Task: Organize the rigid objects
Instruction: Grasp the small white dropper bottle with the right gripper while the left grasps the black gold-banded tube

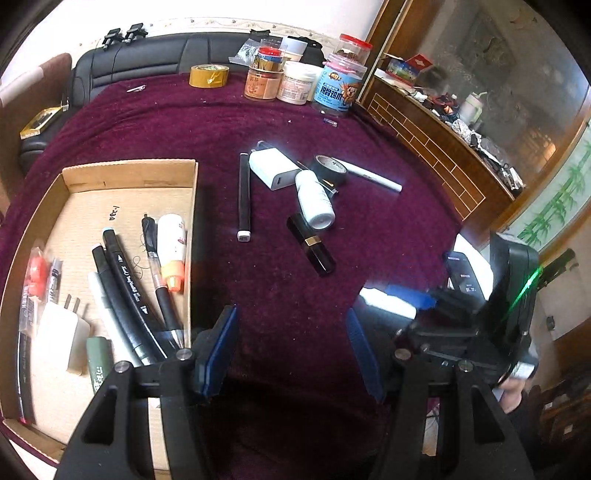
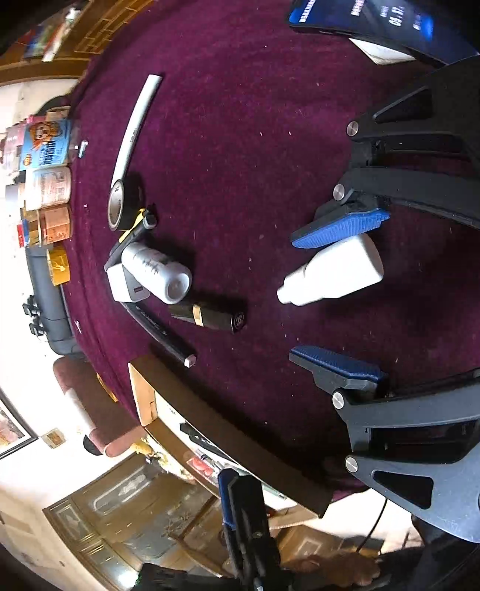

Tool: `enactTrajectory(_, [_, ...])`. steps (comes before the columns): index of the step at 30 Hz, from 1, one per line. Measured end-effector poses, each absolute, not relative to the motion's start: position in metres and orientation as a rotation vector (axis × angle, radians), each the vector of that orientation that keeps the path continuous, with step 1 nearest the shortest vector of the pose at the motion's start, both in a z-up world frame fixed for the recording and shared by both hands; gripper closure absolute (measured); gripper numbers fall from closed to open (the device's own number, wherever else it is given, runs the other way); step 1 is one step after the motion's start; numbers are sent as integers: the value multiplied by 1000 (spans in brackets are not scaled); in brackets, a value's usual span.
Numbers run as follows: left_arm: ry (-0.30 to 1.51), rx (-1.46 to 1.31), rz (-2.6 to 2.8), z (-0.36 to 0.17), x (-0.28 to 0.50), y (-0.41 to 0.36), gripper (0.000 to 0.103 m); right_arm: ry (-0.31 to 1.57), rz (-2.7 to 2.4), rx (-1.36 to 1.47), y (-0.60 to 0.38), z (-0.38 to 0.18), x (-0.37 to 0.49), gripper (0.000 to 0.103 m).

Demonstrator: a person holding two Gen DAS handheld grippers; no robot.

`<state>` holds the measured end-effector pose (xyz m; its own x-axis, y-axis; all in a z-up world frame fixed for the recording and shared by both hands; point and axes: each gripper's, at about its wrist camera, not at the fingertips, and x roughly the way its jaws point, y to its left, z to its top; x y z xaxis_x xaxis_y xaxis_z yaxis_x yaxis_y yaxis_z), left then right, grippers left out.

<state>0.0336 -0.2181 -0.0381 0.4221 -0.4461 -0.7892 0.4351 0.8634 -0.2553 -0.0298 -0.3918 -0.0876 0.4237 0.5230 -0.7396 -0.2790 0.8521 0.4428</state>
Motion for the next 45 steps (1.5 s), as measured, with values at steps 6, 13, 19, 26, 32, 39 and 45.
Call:
enactTrajectory(6, [1007, 3, -558, -41, 36, -228, 43, 1026, 413, 282, -388, -91, -26, 83])
enactTrajectory(13, [1049, -11, -575, -50, 43, -242, 43, 1025, 349, 338, -401, -92, -3, 85])
enactTrajectory(19, [1078, 2, -575, -56, 56, -257, 43, 1016, 340, 434, -414, -97, 1, 85])
enactTrajectory(26, [1116, 48, -565, -64, 81, -285, 43, 1029, 380, 514, -426, -103, -6, 80])
enactTrajectory(32, [1158, 113, -503, -84, 104, -311, 43, 1013, 377, 480, -429, -100, -27, 67])
enactTrajectory(39, [1111, 219, -412, -95, 106, -322, 84, 981, 329, 398, -419, -99, -29, 67])
enactTrajectory(45, [1110, 232, -465, -95, 77, -297, 86, 956, 278, 295, -409, -97, -33, 75])
